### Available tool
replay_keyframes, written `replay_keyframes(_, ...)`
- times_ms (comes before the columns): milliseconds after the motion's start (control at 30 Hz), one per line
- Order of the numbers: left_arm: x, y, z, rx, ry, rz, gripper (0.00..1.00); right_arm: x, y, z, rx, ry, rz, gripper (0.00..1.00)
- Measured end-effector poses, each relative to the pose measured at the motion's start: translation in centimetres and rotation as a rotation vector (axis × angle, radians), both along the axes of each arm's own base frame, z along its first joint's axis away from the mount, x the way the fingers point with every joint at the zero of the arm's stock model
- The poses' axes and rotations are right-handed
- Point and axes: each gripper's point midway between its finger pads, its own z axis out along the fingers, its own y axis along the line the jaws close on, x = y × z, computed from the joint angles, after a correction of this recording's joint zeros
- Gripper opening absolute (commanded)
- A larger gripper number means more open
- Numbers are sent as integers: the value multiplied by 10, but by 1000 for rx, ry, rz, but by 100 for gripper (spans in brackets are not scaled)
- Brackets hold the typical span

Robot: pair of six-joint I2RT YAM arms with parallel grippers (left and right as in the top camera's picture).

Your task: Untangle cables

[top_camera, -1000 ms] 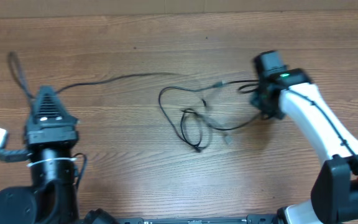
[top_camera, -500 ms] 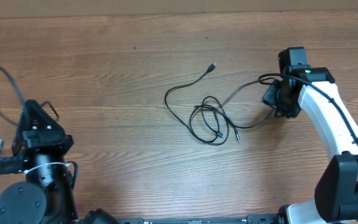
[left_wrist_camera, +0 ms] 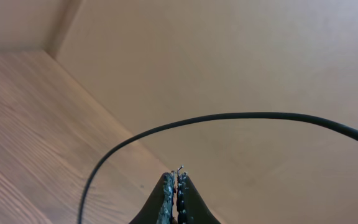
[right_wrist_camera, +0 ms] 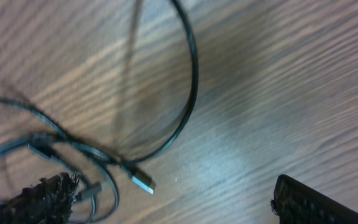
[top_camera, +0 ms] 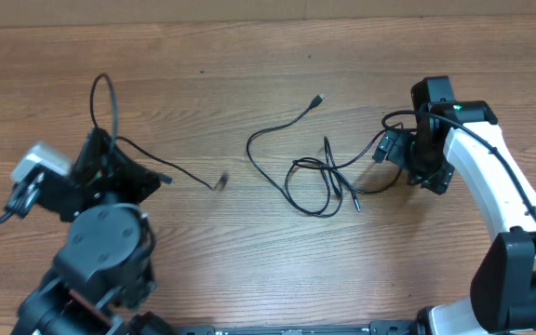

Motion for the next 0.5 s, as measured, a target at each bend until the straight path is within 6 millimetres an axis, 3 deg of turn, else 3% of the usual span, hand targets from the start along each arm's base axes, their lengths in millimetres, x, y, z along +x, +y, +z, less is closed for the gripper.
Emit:
replay_keyframes(233,13,16,-4,227,94,142,4,-13,11,0,31,51,44,100)
replay_keyframes(500,-2,103,14,376,183,472,4,-23,36,11,40,42,114,100)
